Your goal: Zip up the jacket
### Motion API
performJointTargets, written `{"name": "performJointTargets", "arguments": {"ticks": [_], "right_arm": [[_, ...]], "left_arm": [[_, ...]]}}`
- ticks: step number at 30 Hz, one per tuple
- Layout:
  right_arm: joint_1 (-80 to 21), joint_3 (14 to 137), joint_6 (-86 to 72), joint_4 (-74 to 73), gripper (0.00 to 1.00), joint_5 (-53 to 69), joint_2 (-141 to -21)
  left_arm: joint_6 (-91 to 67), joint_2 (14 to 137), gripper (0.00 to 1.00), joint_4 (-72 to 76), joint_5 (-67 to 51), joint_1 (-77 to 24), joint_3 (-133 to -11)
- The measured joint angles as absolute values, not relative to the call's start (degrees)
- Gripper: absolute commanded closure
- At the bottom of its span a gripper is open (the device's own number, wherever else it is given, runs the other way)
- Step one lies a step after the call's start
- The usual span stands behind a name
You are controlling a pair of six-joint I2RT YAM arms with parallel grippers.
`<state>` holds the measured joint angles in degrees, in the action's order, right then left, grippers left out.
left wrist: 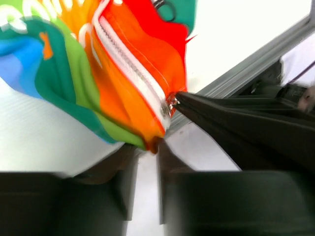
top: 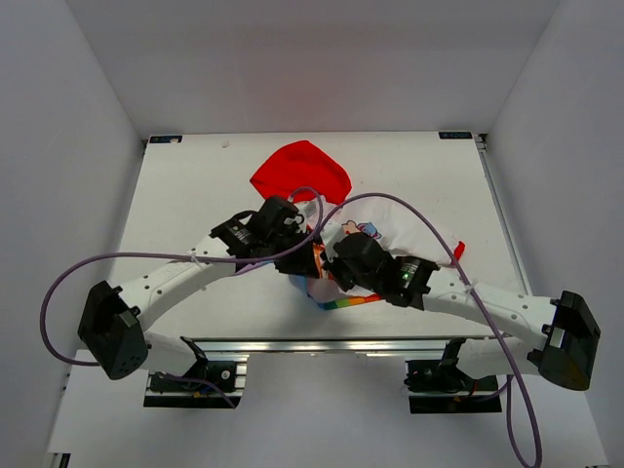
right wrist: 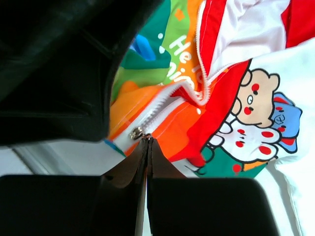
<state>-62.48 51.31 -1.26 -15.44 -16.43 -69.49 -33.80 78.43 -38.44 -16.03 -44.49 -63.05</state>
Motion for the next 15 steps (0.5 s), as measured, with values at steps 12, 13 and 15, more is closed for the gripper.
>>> {"name": "performJointTargets", "arguments": {"ticks": [12,13,15], "right_arm": [[-50.89,57.80,-1.08,-21.82,1.00,-2.35,-68.88],[-49.43,58.19,-1.06,-22.70,1.00,-0.36,-69.12],[-47.11,58.96,-0.75,-23.90,1.00,3.38,-69.58]], "left_arm": [[-11.73,63.83,0.02,-34.06,-12.80,-44.84,-65.41],[-9.19,61.73,0.02,-32.75,-13.10,-44.86,-65.19],[-4.73,58.96,0.02,-30.61,-14.02,-44.86,-65.08]]}}
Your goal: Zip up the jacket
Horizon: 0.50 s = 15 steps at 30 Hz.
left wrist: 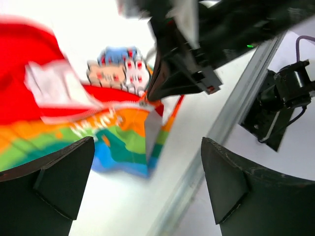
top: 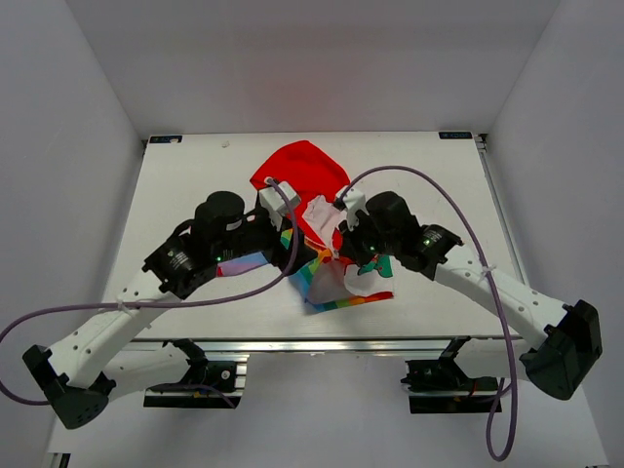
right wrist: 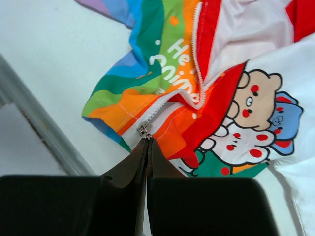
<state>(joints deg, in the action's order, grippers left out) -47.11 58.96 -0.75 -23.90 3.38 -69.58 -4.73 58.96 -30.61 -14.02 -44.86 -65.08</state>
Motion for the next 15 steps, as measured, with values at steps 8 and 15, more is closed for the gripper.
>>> {"name": "performJointTargets", "arguments": {"ticks": [8,15], "right_arm": [[-39.57,64.45,1.13,-27.51,1.00,17.41,-71.33],[-36.64,69.45,1.74,-29.65,1.00,25.08,-76.36]], "left_arm": [[11.18,65.14,0.02,-28.27,-16.38,-45.41,-65.82],[18.00,73.17,0.08,-29.45,-13.17,-50.52,-66.46]]}}
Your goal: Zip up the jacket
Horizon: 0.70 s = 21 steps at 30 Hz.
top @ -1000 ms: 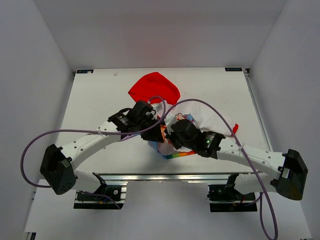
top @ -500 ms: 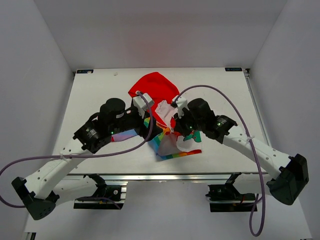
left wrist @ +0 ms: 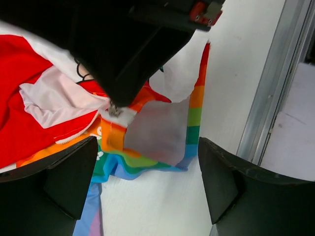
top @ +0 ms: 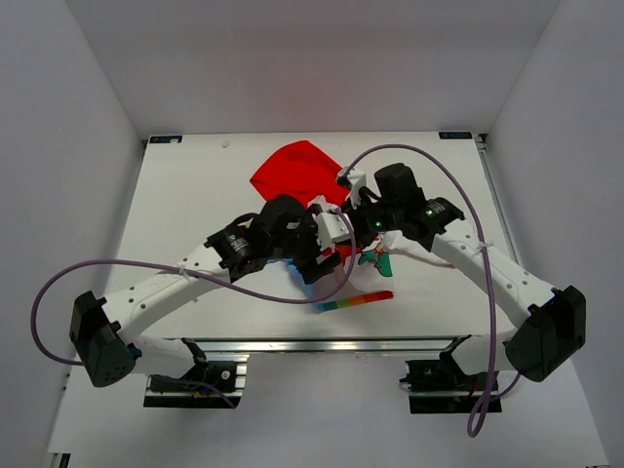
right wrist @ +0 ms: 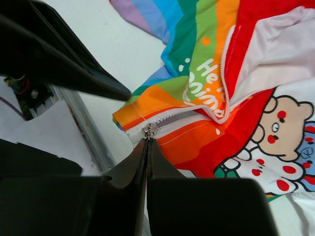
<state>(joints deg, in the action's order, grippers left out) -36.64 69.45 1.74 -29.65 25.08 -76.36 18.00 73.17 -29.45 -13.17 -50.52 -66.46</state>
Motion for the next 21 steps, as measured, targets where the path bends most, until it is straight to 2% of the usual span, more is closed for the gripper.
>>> {"name": "performJointTargets", "arguments": {"ticks": [5,18,21], "right_arm": [[-36.64,69.63,1.89,-30.59,1.00,27.38,-77.87],[-35.62,69.65,1.74,-31.35,1.00,29.78,-78.06],[-35.22,69.65,1.67,-31.66,1.00,30.04,-78.11]], "left_arm": [[19.57,75.50,0.11,-29.28,-8.80,-52.31,-66.85],[21.71,79.72,0.26,-28.77,-3.36,-52.29,-68.86],[21.96,80.51,0.34,-28.67,-3.18,-52.31,-69.38]]}}
